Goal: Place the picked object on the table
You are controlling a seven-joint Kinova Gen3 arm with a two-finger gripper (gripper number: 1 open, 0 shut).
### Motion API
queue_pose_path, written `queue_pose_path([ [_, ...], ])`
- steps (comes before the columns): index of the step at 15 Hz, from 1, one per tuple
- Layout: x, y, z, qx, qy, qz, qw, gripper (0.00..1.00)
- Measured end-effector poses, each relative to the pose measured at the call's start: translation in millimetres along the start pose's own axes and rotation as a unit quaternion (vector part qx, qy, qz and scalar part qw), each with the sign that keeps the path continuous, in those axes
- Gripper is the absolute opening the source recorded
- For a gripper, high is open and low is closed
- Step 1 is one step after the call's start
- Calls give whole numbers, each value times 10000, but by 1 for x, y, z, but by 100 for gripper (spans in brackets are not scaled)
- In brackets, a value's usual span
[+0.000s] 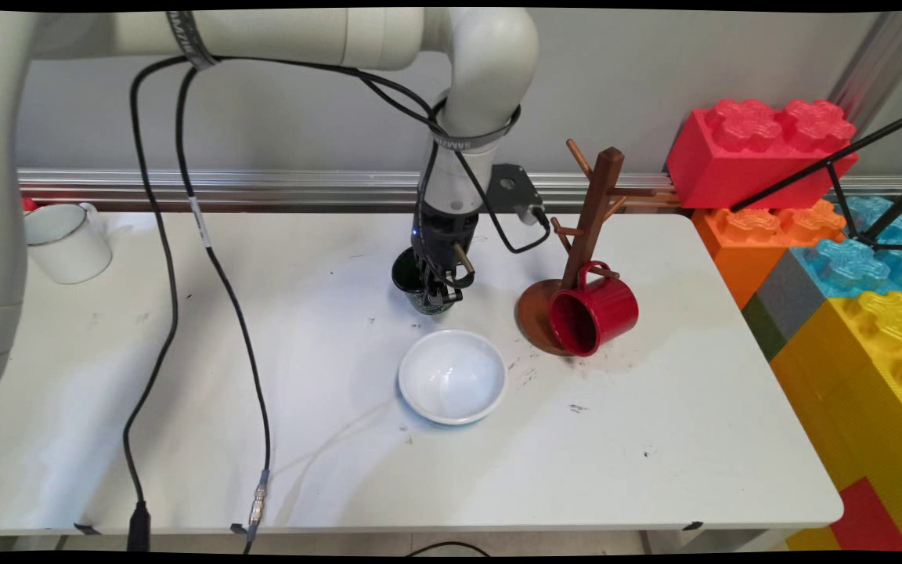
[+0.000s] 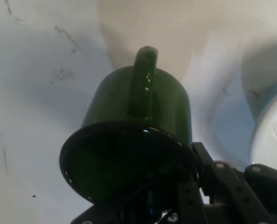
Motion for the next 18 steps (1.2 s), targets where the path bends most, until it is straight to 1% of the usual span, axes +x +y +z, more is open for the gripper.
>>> queue_pose_path([
  [6,16,-1,14,-49,-58,39,10000,0],
  [16,30,-2,28,-126,-118,6,9999,0],
  [17,31,-2,29,-128,-118,-19,9998,100],
  [18,32,-2,30,-132,-119,-36,9998,100],
])
